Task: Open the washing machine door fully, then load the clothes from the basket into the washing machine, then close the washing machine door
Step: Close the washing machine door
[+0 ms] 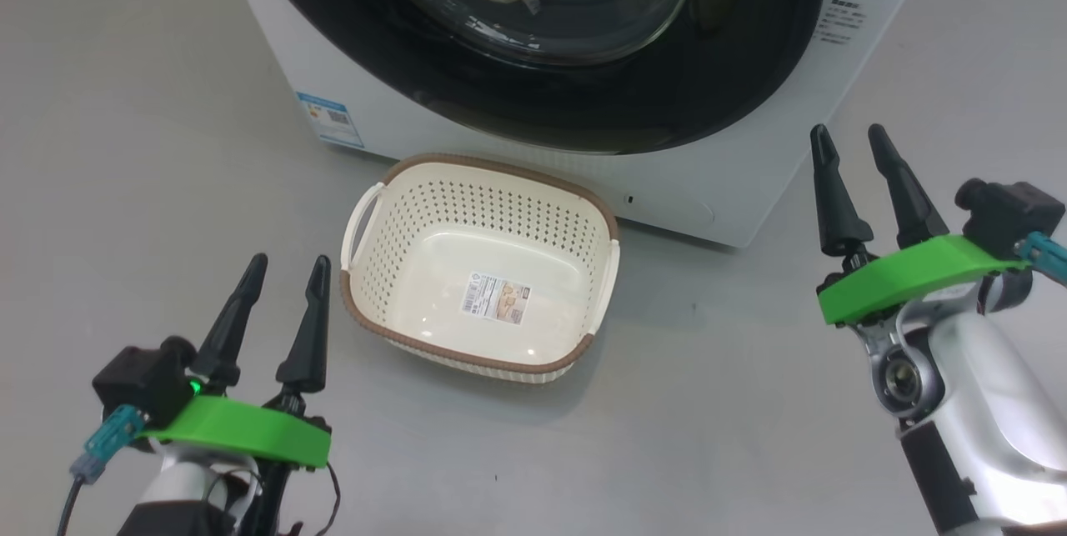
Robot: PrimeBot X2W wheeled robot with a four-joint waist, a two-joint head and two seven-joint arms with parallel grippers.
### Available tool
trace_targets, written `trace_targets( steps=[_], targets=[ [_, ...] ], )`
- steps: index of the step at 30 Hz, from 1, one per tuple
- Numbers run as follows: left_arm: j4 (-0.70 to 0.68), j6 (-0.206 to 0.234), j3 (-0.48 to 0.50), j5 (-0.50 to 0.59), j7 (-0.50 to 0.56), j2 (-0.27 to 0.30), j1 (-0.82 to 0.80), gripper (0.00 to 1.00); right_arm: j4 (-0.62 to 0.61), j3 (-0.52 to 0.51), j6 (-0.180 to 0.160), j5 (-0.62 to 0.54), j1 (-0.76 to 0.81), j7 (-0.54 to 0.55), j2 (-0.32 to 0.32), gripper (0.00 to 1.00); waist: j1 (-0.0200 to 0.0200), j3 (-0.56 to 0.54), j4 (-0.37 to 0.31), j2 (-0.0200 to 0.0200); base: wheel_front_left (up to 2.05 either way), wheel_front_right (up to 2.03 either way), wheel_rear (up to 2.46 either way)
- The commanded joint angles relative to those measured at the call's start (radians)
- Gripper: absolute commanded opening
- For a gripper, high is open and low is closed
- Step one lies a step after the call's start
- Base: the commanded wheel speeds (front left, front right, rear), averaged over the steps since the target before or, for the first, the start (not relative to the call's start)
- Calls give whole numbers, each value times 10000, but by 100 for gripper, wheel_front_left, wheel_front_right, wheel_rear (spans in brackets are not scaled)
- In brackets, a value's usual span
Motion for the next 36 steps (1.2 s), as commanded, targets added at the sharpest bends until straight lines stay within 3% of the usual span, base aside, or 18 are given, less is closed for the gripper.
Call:
trace_targets(
  steps=[1,19,36],
  targets=[
    [-227,2,426,-31,-67,381,-139,100,-351,85,-29,-28,70,-63,3,100,0,-159,-239,0,0,0,0],
    [71,2,753,-156,-67,805,408,100,-399,-522,-29,-108,1274,-63,-228,100,0,-794,-1693,0,0,0,0],
    [147,2,1127,-102,-67,861,953,100,-541,-930,-29,-171,1901,-63,-352,100,0,-1096,-2278,0,0,0,0]
  ],
)
